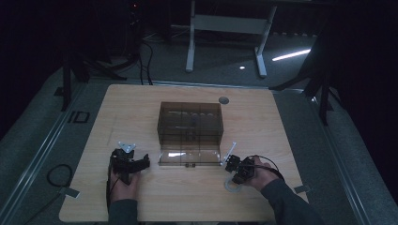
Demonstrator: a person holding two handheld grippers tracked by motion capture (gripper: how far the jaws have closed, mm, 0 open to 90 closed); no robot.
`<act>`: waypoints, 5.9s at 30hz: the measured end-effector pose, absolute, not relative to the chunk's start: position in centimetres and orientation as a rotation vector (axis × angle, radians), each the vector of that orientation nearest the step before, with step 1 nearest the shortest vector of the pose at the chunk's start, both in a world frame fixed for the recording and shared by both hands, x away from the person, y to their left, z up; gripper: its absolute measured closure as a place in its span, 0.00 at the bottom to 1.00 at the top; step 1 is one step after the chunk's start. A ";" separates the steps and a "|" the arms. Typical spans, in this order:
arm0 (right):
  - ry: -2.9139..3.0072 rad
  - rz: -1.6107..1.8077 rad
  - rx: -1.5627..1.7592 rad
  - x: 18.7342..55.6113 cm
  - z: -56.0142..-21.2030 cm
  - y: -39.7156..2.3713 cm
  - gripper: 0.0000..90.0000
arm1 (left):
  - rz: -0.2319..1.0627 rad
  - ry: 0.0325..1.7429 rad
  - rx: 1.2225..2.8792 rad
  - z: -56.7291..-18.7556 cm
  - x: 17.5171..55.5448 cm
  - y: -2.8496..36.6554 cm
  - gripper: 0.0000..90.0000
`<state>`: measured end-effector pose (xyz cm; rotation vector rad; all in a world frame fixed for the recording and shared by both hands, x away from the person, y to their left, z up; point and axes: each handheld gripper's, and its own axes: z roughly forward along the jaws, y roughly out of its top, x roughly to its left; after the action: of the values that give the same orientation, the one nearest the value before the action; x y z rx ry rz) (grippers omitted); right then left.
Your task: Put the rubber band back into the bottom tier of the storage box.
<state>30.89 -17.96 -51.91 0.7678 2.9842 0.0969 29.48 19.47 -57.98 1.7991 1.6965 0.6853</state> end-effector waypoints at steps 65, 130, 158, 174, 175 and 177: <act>2.993 0.176 0.751 32.8 -48.6 -15.9 0.91 | 0.685 1.696 1.800 -58.0 29.5 19.5 0.14; 2.947 0.266 0.812 35.6 -47.9 -13.3 0.91 | 0.687 1.696 1.797 -58.0 29.5 19.5 0.14; 2.925 0.292 0.828 36.6 -47.3 -12.5 0.91 | 0.687 1.696 1.798 -58.0 29.5 19.5 0.14; 2.903 0.294 0.850 37.1 -47.4 -12.4 0.91 | 0.686 1.697 1.799 -58.0 29.5 19.5 0.14; 2.902 0.294 0.853 37.1 -47.4 -12.4 0.91 | 0.685 1.697 1.799 -58.0 29.5 19.5 0.14; 2.901 0.295 0.853 37.2 -47.3 -12.3 0.91 | 0.686 1.697 1.799 -58.0 29.5 19.5 0.14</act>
<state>37.18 -12.31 -47.31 0.8532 2.9006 0.2954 29.48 19.47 -57.98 1.7993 1.6966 0.6856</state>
